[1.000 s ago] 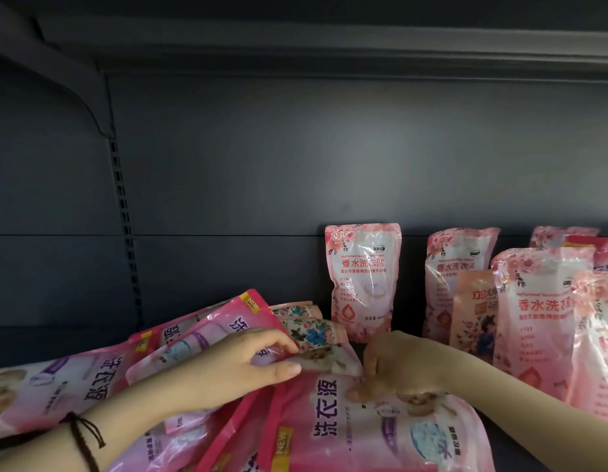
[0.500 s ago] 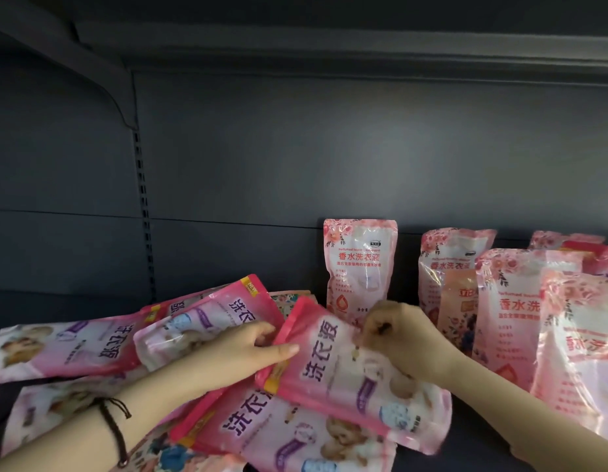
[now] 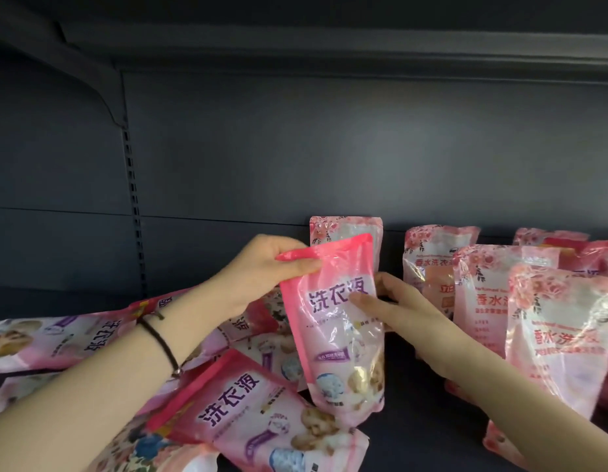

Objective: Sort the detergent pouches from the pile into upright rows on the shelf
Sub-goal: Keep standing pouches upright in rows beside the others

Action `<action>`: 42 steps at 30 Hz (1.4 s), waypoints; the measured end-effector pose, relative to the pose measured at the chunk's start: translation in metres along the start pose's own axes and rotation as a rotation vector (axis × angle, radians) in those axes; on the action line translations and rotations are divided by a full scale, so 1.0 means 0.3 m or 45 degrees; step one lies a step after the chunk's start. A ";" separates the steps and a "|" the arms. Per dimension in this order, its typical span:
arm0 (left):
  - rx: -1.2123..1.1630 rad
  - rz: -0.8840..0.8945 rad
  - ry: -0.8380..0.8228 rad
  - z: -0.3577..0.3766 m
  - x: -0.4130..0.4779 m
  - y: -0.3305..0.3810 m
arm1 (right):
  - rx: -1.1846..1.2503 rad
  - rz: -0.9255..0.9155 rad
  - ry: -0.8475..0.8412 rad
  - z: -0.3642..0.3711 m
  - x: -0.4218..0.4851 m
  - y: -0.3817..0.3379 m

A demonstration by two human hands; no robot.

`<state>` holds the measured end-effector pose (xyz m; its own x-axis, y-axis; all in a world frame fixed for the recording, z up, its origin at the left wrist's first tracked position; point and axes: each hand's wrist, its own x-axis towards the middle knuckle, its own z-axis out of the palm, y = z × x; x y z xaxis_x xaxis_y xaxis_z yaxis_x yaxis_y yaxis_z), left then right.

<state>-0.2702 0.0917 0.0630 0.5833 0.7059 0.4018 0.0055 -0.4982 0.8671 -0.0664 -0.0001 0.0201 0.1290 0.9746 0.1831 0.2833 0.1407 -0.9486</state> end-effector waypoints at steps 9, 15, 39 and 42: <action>-0.275 -0.079 0.112 0.112 0.099 0.008 | 0.624 -0.100 0.276 -0.040 0.003 0.010; -0.378 -0.049 0.299 0.163 0.246 -0.015 | 0.366 -0.323 0.732 -0.025 0.101 -0.023; 0.613 -0.150 -0.012 0.002 0.205 -0.196 | -0.271 -0.366 0.834 -0.011 0.191 0.003; 0.851 -0.062 -0.188 -0.060 0.116 -0.153 | -0.665 -0.563 0.825 -0.007 0.130 -0.029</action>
<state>-0.2650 0.1481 0.0426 0.6739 0.6832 0.2814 0.5070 -0.7046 0.4965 -0.0620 0.0364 0.0360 0.3670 0.5426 0.7555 0.8027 0.2257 -0.5520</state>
